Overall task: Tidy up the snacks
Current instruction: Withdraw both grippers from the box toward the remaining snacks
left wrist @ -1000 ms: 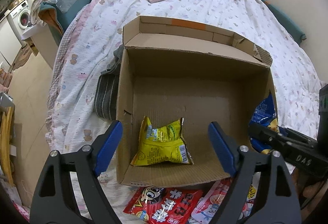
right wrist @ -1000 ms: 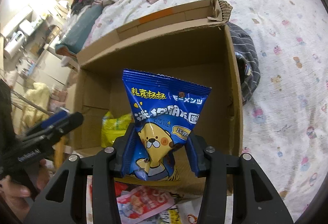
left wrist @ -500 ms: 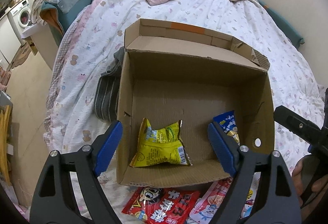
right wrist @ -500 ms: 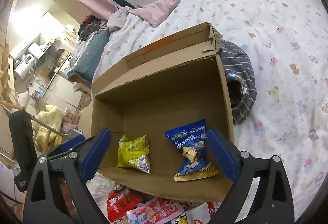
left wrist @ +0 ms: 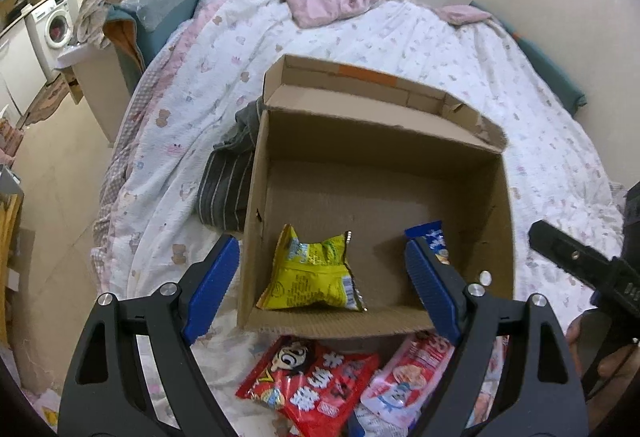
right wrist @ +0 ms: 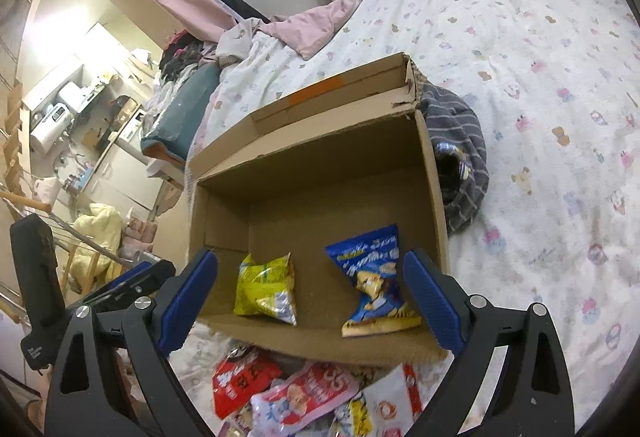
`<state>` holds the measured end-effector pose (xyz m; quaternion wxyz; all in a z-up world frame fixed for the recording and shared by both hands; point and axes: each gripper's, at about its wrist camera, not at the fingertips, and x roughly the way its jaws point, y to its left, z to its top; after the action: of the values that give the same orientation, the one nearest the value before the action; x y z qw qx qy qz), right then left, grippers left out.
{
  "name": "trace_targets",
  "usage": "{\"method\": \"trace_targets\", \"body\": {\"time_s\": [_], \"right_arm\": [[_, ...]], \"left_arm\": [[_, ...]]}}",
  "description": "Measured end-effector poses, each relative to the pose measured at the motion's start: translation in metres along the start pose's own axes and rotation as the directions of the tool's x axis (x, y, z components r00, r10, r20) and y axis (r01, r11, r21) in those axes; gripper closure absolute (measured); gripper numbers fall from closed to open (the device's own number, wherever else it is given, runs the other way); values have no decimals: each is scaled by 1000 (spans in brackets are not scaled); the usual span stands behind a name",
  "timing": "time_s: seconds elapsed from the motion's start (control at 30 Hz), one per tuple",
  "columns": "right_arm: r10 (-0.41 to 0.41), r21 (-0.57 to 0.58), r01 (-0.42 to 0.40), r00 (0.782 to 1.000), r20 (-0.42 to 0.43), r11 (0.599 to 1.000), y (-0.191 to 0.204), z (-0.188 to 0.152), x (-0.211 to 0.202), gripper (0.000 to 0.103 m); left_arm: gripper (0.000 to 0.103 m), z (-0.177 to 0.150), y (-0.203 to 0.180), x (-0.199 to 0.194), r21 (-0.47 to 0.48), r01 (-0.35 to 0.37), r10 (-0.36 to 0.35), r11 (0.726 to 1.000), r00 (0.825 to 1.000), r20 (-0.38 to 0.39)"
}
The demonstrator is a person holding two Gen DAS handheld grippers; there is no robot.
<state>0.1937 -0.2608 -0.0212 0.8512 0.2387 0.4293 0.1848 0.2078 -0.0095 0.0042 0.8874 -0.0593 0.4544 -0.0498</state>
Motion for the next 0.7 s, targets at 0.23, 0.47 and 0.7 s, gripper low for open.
{"method": "trace_targets", "body": {"time_s": [0.23, 0.47, 0.7], "right_arm": [[2, -38, -2, 1000, 14, 999, 11, -16, -23, 7], [-9, -18, 9, 1000, 4, 1000, 9, -35, -39, 5], [-1, 33, 1, 1000, -22, 999, 1, -57, -54, 0]], "left_arm": [[20, -12, 5, -37, 2, 9, -9, 1000, 998, 63], [14, -33, 21, -61, -57, 5, 1, 998, 996, 89], [8, -58, 30, -66, -82, -7, 10, 997, 999, 47]]}}
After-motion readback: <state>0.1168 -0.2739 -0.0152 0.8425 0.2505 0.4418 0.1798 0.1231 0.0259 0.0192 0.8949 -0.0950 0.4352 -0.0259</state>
